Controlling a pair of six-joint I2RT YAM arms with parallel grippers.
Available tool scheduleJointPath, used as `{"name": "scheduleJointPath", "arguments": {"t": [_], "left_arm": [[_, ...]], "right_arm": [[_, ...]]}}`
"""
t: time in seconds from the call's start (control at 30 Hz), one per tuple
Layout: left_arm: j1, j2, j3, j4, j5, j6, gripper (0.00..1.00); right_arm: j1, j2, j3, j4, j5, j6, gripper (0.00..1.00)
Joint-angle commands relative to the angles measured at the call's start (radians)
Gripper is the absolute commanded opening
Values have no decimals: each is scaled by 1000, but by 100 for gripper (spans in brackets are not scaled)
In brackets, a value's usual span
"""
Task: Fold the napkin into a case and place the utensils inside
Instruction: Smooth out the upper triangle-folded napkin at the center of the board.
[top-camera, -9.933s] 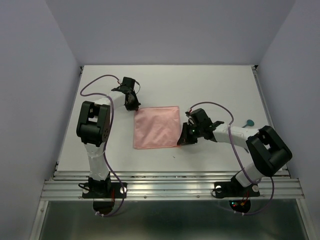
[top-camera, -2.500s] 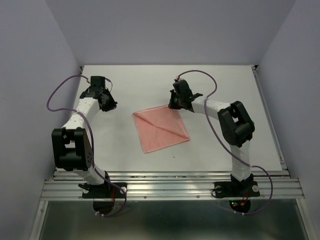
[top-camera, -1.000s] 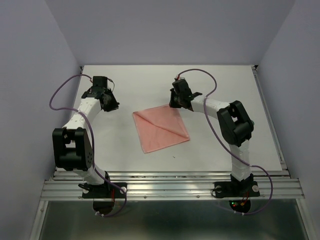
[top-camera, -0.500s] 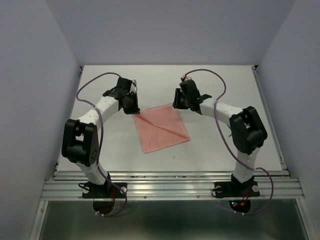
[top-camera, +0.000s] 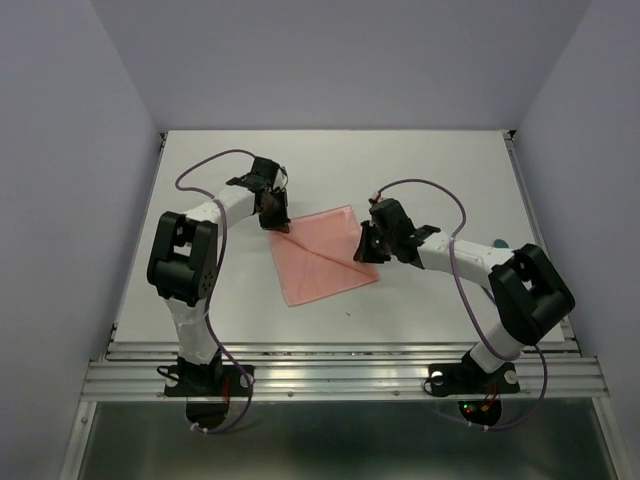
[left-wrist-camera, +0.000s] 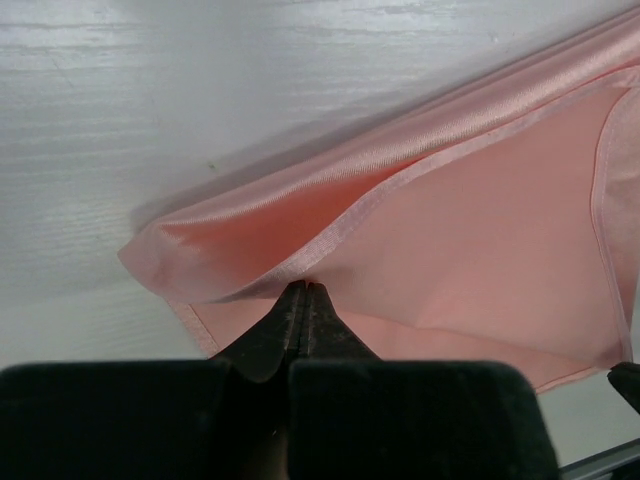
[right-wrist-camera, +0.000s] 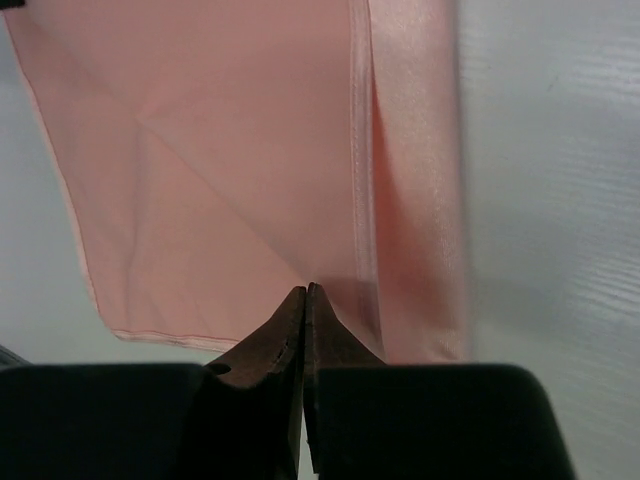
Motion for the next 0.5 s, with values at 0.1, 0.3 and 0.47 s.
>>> {"name": "scheduleJointPath", "arguments": {"t": [0.1, 0.3, 0.47], "left_arm": [[2, 56, 63, 28, -43, -13, 0], [2, 60, 55, 29, -67, -23, 0], [2, 29, 58, 22, -87, -23, 0]], "right_arm": [[0, -24, -33, 5, 18, 68, 3], [0, 40, -26, 15, 121, 51, 3], [0, 94, -29, 33, 156, 47, 3]]}}
